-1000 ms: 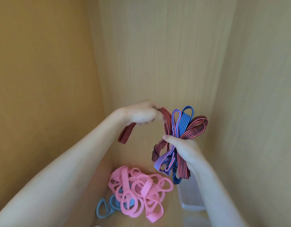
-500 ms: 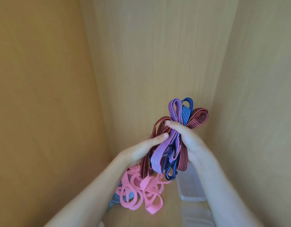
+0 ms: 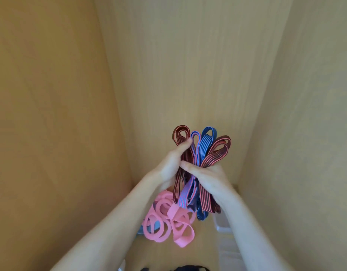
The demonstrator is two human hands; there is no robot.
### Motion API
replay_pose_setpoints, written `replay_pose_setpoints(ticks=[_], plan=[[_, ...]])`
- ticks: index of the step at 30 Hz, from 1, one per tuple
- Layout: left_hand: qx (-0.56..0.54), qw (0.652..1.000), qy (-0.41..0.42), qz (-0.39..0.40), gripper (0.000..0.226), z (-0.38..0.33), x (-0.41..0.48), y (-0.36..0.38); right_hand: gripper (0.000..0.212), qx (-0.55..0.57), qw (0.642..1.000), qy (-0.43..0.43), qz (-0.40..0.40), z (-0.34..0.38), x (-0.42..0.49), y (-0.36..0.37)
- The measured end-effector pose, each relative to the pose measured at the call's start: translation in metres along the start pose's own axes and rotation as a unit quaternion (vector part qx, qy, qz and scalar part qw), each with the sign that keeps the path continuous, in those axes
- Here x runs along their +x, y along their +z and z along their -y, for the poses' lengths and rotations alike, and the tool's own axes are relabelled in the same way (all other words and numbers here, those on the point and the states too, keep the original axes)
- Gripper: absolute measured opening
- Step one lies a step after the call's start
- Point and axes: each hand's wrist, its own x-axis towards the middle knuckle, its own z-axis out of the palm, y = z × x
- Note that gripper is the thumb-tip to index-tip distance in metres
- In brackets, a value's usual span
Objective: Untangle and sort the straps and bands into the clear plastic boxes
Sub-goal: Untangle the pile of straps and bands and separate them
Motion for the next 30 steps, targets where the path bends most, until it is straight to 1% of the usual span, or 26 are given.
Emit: replay_pose_setpoints(ticks=[2, 4, 6, 8, 10, 12, 14, 16, 18, 19, 21, 22, 23, 26, 27, 28, 29, 30], plan=[[-0.029, 0.999, -0.024, 0.027, 0.067, 0.003, -0.003, 0.004, 0.032, -0.012, 1.000, 0.006, 0.001, -0.006, -0.002, -0.002], [-0.049, 0.997, -0.051, 0.035, 0.079, 0.011, -0.003, 0.007, 0.030, 0.008, 1.000, 0.027, 0.002, -0.017, -0.004, -0.006], [-0.037, 0.997, -0.059, 0.026, 0.080, 0.024, 0.003, 0.007, 0.028, 0.071, 0.995, 0.063, -0.016, -0.028, -0.007, -0.007], [-0.005, 0.997, -0.077, -0.003, 0.079, 0.034, 0.008, 0.005, 0.025, 0.120, 0.988, 0.094, -0.036, -0.040, -0.011, -0.008], [0.037, 0.994, -0.101, 0.009, 0.082, 0.044, 0.013, -0.002, 0.024, 0.146, 0.981, 0.113, -0.053, -0.049, -0.015, -0.007], [0.092, 0.987, -0.123, 0.037, 0.081, 0.048, 0.015, -0.008, 0.022, 0.150, 0.977, 0.132, -0.078, -0.057, -0.019, -0.007], [0.153, 0.976, -0.143, 0.057, 0.077, 0.047, 0.017, -0.009, 0.018, 0.130, 0.973, 0.151, -0.116, -0.064, -0.020, -0.007], [0.193, 0.965, -0.154, 0.085, 0.084, 0.048, 0.018, -0.012, 0.014, 0.110, 0.971, 0.157, -0.143, -0.067, -0.019, -0.013], [0.187, 0.967, -0.146, 0.095, 0.072, 0.047, 0.012, -0.017, 0.011, 0.127, 0.966, 0.171, -0.145, -0.064, -0.020, -0.023], [0.184, 0.970, -0.137, 0.078, 0.067, 0.049, 0.008, -0.021, 0.012, 0.143, 0.962, 0.179, -0.148, -0.062, -0.021, -0.031], [0.198, 0.972, -0.120, 0.027, 0.072, 0.061, 0.004, -0.036, 0.022, 0.177, 0.952, 0.190, -0.159, -0.061, -0.021, -0.048], [0.199, 0.973, -0.121, 0.007, 0.073, 0.071, 0.005, -0.043, 0.024, 0.195, 0.950, 0.187, -0.157, -0.062, -0.021, -0.057], [0.197, 0.972, -0.125, -0.006, 0.068, 0.078, 0.002, -0.046, 0.023, 0.210, 0.949, 0.182, -0.152, -0.063, -0.021, -0.065], [0.233, 0.962, -0.136, -0.049, 0.031, 0.108, -0.001, -0.051, 0.020, 0.225, 0.944, 0.177, -0.165, -0.068, -0.026, -0.079], [0.259, 0.955, -0.132, -0.060, 0.020, 0.119, -0.001, -0.050, 0.020, 0.219, 0.943, 0.181, -0.173, -0.069, -0.028, -0.083], [0.289, 0.947, -0.129, -0.061, 0.015, 0.128, -0.001, -0.048, 0.021, 0.209, 0.943, 0.184, -0.183, -0.070, -0.030, -0.086], [0.343, 0.930, -0.122, -0.050, 0.019, 0.139, -0.001, -0.049, 0.023, 0.193, 0.944, 0.188, -0.191, -0.072, -0.032, -0.088], [0.430, 0.896, -0.109, -0.021, 0.027, 0.149, 0.002, -0.052, 0.026, 0.172, 0.946, 0.192, -0.197, -0.075, -0.035, -0.088]])
